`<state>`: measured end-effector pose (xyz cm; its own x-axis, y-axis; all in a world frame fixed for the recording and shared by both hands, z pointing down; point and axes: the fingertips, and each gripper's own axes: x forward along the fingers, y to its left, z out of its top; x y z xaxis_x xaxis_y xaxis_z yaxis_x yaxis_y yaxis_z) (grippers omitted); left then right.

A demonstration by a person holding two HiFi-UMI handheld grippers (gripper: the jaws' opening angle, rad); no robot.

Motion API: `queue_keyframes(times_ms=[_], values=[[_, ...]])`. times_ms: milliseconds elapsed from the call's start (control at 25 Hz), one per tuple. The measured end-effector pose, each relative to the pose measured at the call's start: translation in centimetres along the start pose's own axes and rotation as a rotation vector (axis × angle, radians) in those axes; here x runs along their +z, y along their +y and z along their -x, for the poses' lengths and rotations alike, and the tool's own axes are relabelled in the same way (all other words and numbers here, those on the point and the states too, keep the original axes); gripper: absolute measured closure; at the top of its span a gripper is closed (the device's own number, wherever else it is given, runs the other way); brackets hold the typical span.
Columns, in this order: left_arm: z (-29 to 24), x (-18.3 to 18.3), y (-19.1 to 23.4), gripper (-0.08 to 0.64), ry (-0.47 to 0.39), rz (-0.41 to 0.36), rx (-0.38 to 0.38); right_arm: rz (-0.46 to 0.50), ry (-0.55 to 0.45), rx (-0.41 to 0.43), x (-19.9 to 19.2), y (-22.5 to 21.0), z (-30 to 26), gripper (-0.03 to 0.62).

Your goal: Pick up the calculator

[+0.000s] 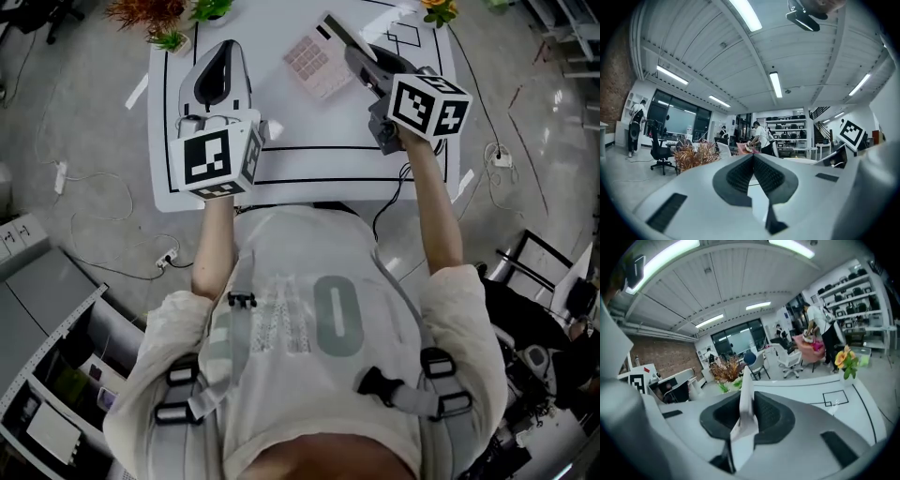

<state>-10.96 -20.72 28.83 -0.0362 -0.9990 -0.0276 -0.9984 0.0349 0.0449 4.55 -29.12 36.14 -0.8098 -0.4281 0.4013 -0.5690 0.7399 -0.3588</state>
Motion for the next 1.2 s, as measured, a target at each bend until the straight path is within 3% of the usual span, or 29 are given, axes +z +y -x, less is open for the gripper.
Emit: queue_keyframes(times_ms=[280, 400, 560, 800, 1200], values=[[-0.3, 1.7, -0.9, 0.539, -0.044, -0.016, -0.135, 0.153, -0.287, -0.245, 3.2, 3.0, 4.3, 0.512], [-0.1, 1.8, -1.4, 0.539, -0.056, -0.028, -0.185, 0.208, -0.364, -0.343, 3.3, 4.4, 5.7, 0.512], [-0.1, 1.7, -1.9, 0.539, -0.066, -0.044, -0.246, 0.21, -0.43, -0.432, 2.6, 6.0, 6.8, 0.512], [-0.2, 1.4, -1.8, 0.538, -0.066, -0.049, -0.279, 0.173, -0.438, -0.478, 1.2, 6.9, 6.9, 0.512], [-0.1, 1.1, -1.9, 0.539, -0.061, -0.058, -0.262, 0.176, -0.418, -0.471, 0.6, 6.7, 7.0, 0.512]])
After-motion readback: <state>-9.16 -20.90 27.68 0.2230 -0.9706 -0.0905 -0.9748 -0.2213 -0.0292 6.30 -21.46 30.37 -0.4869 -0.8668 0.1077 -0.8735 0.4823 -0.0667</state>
